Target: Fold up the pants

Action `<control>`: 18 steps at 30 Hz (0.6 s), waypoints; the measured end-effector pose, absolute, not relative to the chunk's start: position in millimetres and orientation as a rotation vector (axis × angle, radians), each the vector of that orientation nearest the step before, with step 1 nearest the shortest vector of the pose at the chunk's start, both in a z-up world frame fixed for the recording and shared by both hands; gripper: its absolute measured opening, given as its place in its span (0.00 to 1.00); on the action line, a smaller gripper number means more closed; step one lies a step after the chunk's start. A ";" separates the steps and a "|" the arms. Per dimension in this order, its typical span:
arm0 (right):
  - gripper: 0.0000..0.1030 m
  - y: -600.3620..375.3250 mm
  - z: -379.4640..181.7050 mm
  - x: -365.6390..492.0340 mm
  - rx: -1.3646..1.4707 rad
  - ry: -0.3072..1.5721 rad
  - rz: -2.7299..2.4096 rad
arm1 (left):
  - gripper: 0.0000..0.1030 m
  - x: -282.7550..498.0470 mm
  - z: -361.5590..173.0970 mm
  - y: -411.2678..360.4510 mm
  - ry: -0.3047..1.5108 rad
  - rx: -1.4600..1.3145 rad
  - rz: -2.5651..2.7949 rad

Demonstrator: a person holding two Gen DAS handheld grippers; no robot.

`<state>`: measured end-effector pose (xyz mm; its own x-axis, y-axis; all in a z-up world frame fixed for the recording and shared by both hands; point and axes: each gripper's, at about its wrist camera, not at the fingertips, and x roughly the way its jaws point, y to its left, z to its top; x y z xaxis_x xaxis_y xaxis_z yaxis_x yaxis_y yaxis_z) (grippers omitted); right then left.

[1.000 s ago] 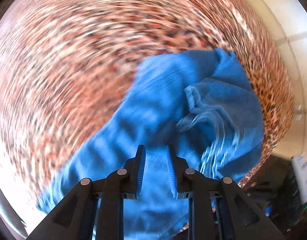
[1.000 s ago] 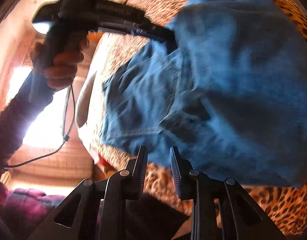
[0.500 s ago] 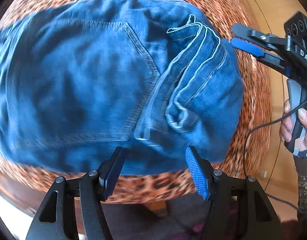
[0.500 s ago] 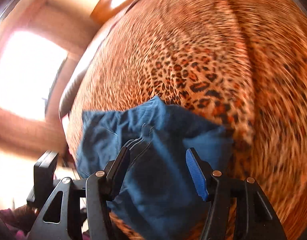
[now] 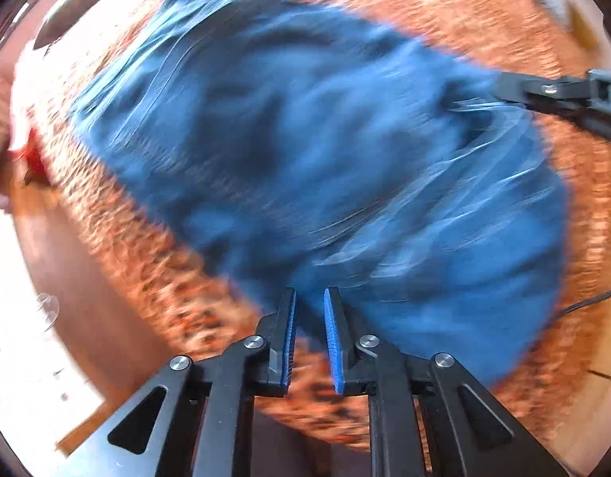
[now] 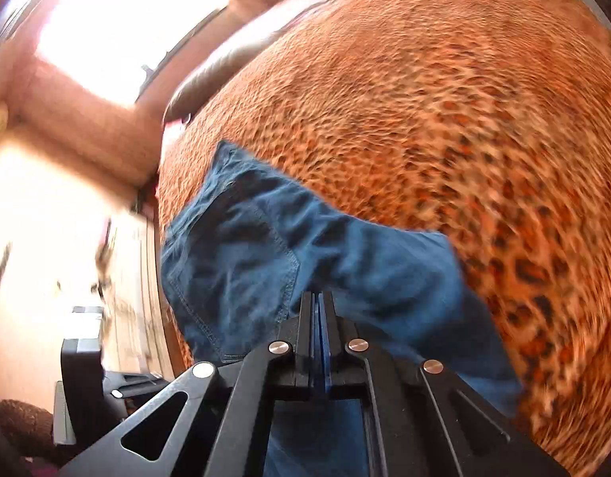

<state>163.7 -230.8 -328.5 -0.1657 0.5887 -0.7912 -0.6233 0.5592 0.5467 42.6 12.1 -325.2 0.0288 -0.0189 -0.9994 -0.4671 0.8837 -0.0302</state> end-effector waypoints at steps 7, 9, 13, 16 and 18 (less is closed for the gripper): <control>0.50 -242.1 -330.5 181.5 -0.166 1.395 1.064 | 0.21 1.0 -289.1 36.2 1.373 -0.748 0.235; 0.50 -245.9 -340.5 178.4 -0.219 1.428 1.073 | 0.34 1.7 -281.1 38.5 1.363 -0.749 0.191; 0.50 -261.2 -356.3 169.9 -0.239 1.443 1.066 | 0.43 21.2 -289.9 22.7 1.432 -0.605 0.209; 0.50 -263.8 -356.6 169.4 -0.213 1.442 1.070 | 0.41 16.2 -300.8 24.5 1.477 -0.627 0.240; 0.53 -260.1 -357.2 170.9 -0.215 1.434 1.069 | 0.18 9.9 -295.0 28.3 1.448 -0.683 0.239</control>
<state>170.9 -260.1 -357.2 -0.2112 0.4606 -0.8621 -0.6944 0.5500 0.4640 9.9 28.3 -295.0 0.1387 -0.2483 -0.9587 -0.5427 0.7907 -0.2833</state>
